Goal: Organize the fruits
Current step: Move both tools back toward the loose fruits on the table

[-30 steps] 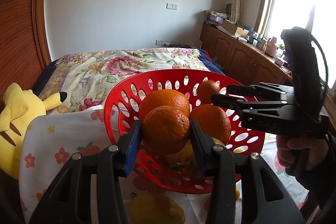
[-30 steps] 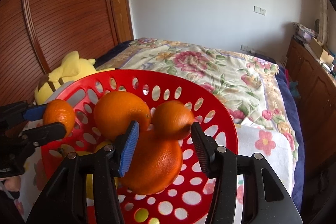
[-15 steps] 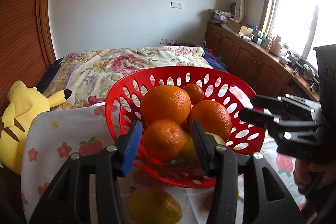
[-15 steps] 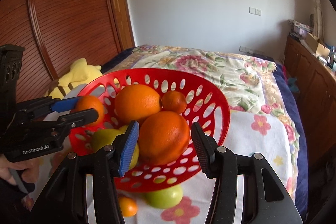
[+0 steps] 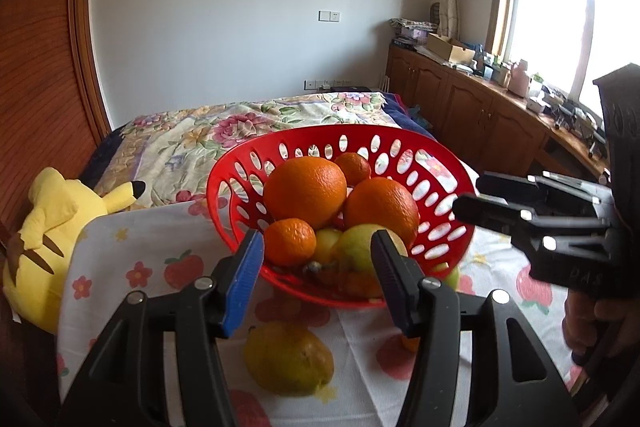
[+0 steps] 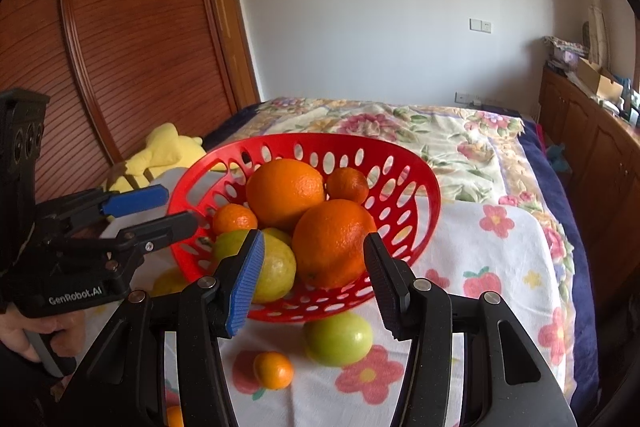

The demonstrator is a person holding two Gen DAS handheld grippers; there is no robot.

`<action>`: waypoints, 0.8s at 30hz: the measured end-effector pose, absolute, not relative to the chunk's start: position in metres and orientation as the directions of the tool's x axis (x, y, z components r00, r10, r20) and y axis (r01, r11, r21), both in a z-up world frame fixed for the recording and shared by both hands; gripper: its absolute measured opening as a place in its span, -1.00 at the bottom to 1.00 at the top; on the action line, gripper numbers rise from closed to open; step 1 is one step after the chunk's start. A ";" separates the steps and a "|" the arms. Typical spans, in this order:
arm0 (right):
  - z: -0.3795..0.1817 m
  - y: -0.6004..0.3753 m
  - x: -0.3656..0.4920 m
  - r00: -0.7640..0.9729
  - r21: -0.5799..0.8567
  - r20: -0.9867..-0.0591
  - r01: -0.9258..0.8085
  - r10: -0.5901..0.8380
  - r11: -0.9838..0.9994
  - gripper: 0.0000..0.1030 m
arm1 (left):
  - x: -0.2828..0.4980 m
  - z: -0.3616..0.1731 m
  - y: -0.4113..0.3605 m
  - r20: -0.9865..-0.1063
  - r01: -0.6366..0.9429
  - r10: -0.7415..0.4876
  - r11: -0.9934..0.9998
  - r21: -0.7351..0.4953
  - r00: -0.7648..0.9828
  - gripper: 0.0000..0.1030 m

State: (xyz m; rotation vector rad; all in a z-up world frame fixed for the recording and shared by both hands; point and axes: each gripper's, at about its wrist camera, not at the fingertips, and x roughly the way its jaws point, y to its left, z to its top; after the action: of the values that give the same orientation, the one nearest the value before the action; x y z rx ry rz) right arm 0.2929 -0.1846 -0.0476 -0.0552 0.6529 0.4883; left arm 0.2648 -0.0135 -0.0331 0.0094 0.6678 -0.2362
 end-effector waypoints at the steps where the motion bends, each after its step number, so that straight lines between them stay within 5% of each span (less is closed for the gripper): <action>1: -0.046 -0.186 0.290 0.689 0.098 -0.593 -0.451 0.416 0.887 0.02 | 0.261 -0.032 -0.013 -0.614 0.223 -0.213 0.973 -0.062 0.760 0.09; 24: -0.040 -0.171 0.228 0.653 0.081 -0.626 -0.488 0.425 0.869 0.02 | 0.218 -0.034 0.011 -0.655 0.210 -0.210 0.974 -0.081 0.726 0.09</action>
State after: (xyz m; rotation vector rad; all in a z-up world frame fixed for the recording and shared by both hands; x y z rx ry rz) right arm 0.2285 -0.1706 -0.0397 -0.0979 0.6845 0.5190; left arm 0.2183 0.0109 -0.0338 -0.0011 0.7220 -0.2316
